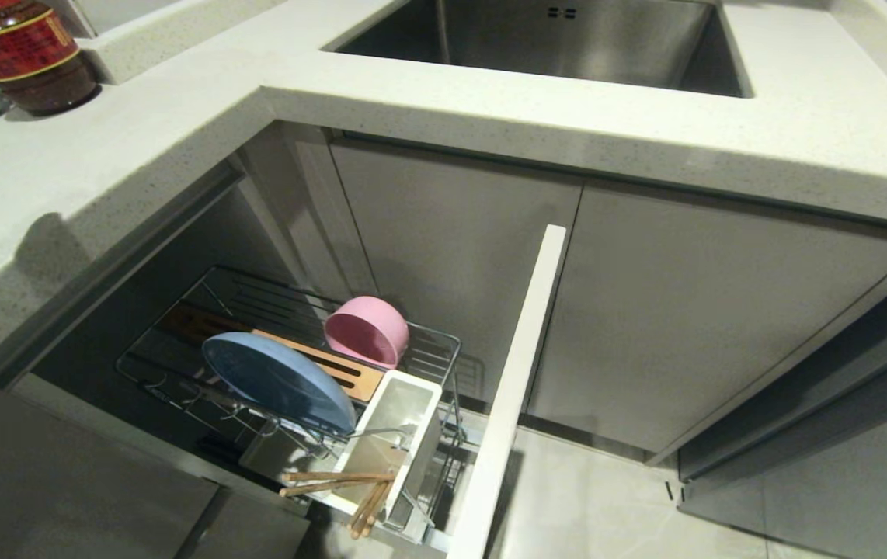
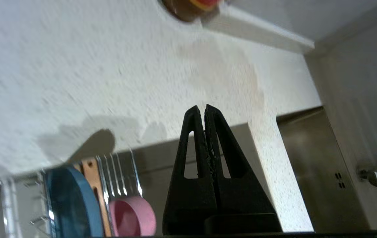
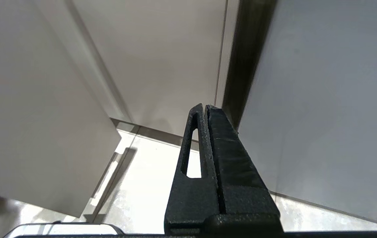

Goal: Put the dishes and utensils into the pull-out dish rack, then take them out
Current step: Take the plate out of the cupboard

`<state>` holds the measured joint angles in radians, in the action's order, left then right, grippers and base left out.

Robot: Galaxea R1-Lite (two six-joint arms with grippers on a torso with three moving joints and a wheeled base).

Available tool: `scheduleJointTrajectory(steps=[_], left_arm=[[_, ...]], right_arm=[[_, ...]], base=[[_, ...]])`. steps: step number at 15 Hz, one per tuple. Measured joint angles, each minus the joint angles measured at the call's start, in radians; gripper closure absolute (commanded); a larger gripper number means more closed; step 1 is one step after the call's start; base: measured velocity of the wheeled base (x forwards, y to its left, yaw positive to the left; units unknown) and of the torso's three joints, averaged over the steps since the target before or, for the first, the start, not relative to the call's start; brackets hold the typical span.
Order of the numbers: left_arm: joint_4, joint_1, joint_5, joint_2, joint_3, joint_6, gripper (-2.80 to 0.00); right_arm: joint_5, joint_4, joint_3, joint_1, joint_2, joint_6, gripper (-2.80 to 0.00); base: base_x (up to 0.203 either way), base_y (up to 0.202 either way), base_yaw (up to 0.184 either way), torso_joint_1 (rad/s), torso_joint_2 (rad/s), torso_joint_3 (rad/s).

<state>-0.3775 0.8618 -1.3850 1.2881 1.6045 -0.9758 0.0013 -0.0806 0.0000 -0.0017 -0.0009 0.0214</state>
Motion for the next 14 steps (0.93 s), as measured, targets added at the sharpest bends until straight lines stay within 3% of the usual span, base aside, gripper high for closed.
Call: scheduleJointTrajectory(steps=[3, 6, 9, 11, 14], left_arm=[[-0.001, -0.074, 0.066, -0.048, -0.007, 0.126, 0.00], [0.001, -0.186, 0.237, -0.136, -0.026, 0.319, 0.00], [0.005, -0.340, 0.462, -0.238, -0.052, 0.528, 0.00], [0.011, -0.465, 0.630, -0.321, -0.091, 0.627, 0.00], [0.072, -0.632, 0.937, -0.503, -0.270, 0.789, 0.00]], right_arm=[[0.000, 0.000, 0.000, 0.001, 0.000, 0.000, 0.00], [0.000, 0.000, 0.000, 0.000, 0.000, 0.000, 0.00], [0.000, 0.000, 0.000, 0.000, 0.000, 0.000, 0.00], [0.000, 0.000, 0.000, 0.000, 0.000, 0.000, 0.00], [0.000, 0.000, 0.000, 0.000, 0.000, 0.000, 0.00]], base=[[0.000, 0.000, 0.000, 0.000, 0.00, 0.000], [0.000, 0.000, 0.000, 0.000, 0.00, 0.000], [0.000, 0.000, 0.000, 0.000, 0.00, 0.000], [0.000, 0.000, 0.000, 0.000, 0.00, 0.000], [0.000, 0.000, 0.000, 0.000, 0.00, 0.000]])
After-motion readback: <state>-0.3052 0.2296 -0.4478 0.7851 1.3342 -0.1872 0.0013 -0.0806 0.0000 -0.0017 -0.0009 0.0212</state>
